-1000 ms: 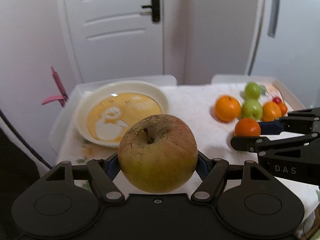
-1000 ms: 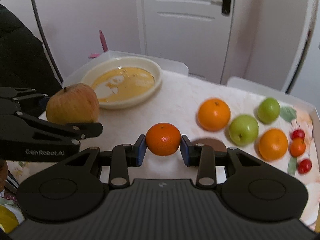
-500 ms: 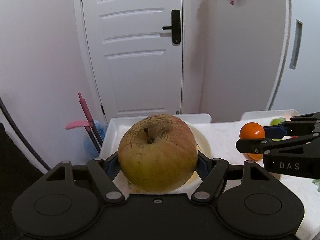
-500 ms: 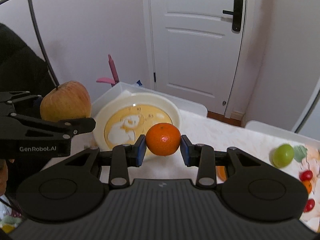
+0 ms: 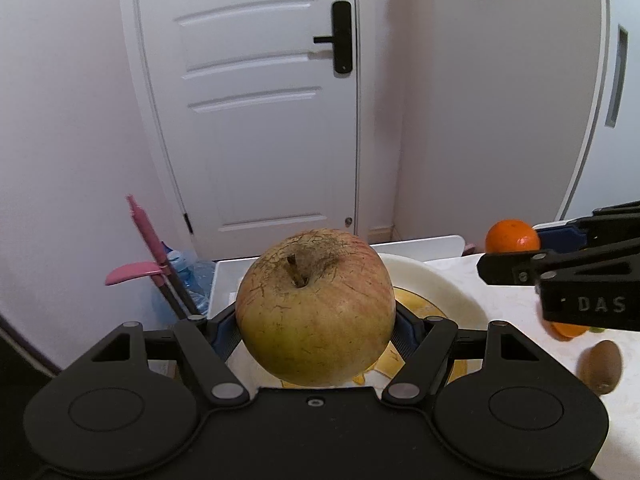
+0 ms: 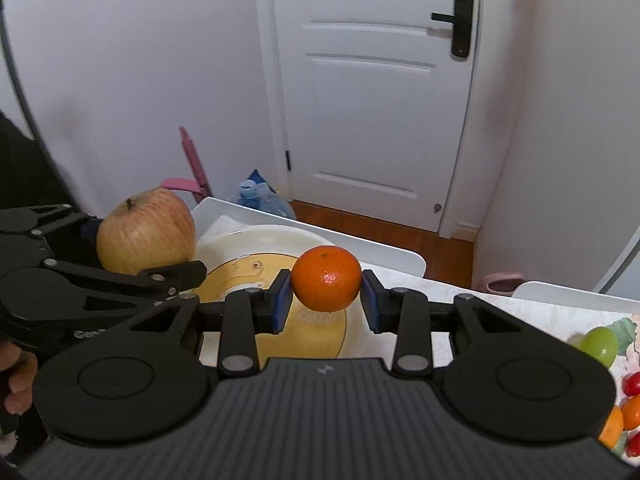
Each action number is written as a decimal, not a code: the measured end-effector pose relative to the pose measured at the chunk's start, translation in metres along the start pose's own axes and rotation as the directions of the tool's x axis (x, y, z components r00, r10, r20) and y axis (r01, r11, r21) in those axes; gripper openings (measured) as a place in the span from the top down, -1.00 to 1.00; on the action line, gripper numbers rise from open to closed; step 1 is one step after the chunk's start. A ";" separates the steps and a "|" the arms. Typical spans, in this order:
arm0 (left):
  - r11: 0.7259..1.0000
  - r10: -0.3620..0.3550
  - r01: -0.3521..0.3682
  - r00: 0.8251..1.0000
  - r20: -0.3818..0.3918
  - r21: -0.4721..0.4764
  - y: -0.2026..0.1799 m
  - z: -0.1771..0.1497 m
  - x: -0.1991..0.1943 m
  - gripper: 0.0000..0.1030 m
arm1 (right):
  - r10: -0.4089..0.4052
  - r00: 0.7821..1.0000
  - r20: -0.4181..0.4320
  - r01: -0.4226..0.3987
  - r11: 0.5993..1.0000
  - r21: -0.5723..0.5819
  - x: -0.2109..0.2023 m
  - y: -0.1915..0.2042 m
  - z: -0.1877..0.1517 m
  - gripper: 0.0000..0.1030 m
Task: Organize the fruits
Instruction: 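Carry the apple and mandarin into the duck bowl and open both tools, then move the left tool to the brown kiwi and grasp it, then grasp the large orange with the right tool while the left tool lifts the kiwi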
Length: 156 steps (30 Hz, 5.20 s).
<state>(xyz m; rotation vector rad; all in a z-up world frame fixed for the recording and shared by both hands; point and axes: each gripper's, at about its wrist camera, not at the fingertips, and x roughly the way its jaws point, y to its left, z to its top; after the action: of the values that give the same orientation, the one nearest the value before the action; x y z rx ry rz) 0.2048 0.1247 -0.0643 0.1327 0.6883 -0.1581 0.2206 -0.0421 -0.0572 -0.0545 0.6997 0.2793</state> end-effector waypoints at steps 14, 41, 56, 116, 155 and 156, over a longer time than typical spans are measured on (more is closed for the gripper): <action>0.993 -0.012 0.017 0.999 -0.041 0.114 -0.019 -0.007 0.077 -0.49 | -0.091 0.995 -0.050 0.095 0.992 0.082 0.023 -0.006 -0.011 0.00; 0.998 0.034 -0.039 0.995 -0.097 -0.053 0.005 -0.014 0.033 -1.00 | -0.016 0.997 -0.079 0.011 0.997 -0.071 0.041 -0.010 0.002 0.00; 0.991 0.080 -0.091 0.991 -0.103 -0.102 0.024 -0.021 0.009 -1.00 | 0.049 0.991 -0.122 -0.077 0.967 -0.241 0.102 0.016 -0.011 -0.01; 0.999 -0.018 0.016 0.999 -0.040 -0.036 -0.224 -0.031 -0.078 -1.00 | -0.099 0.994 -0.051 0.099 0.995 0.014 -0.158 -0.193 -0.132 -1.00; 0.992 -0.110 0.116 0.985 -0.130 0.043 -0.272 -0.064 0.020 -0.13 | -0.035 0.997 -0.065 0.032 0.998 -0.050 -0.057 -0.233 -0.160 -0.82; 0.993 -0.107 0.114 0.986 -0.129 0.042 -0.272 -0.064 0.019 -0.13 | -0.035 0.997 -0.064 0.032 0.998 -0.053 -0.055 -0.232 -0.159 -0.81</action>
<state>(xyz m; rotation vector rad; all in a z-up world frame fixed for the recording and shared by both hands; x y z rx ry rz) 0.1285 -0.1322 -0.1444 0.1524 0.8188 -0.2749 0.1434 -0.3013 -0.1536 -0.1253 0.7550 0.2646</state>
